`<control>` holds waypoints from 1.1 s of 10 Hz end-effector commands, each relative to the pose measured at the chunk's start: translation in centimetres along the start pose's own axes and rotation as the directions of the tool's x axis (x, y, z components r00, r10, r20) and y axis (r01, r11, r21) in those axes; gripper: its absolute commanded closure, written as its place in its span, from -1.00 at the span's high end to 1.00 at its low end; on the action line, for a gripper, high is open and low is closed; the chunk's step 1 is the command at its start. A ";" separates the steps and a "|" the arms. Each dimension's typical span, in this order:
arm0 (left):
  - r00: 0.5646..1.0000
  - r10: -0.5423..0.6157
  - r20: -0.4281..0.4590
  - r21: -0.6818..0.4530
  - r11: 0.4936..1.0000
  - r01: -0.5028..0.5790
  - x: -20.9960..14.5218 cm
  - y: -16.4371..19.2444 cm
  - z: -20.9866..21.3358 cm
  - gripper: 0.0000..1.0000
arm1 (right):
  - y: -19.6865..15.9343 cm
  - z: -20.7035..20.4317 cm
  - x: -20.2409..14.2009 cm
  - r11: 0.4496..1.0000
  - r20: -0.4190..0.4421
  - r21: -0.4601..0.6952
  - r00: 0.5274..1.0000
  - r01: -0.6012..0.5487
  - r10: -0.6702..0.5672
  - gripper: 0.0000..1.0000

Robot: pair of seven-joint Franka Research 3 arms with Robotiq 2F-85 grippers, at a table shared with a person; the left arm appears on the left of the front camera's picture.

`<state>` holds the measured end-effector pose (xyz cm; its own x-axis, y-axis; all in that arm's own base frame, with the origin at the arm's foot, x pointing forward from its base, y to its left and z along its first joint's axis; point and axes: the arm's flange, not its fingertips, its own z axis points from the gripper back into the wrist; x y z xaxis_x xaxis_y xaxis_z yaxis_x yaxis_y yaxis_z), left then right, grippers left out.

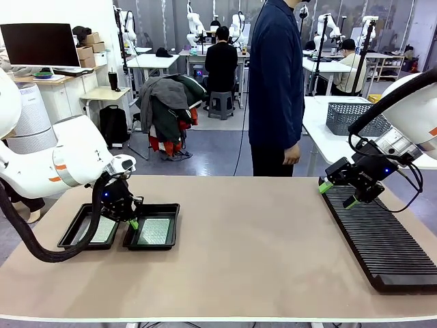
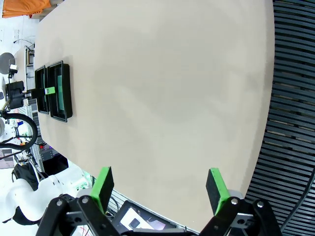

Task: Inspect and transfer BCBs to ESD trays.
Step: Pick up the ESD tray and place it on the left side of the table.

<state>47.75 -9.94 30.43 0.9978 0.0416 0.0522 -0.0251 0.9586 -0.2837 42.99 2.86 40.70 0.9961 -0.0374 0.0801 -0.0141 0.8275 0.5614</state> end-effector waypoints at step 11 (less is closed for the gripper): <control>1.000 0.005 -0.026 0.105 0.994 -0.002 -0.6 -2.2 2.4 0.31 | 0.0 0.0 0.0 1.000 0.001 0.001 1.000 0.007 -0.007 1.00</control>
<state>47.62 -10.84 32.17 0.9988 0.0414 0.0269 -0.0346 0.9751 -0.2189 42.99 2.86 40.70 0.9961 -0.0374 0.0801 -0.0141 0.8275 0.5614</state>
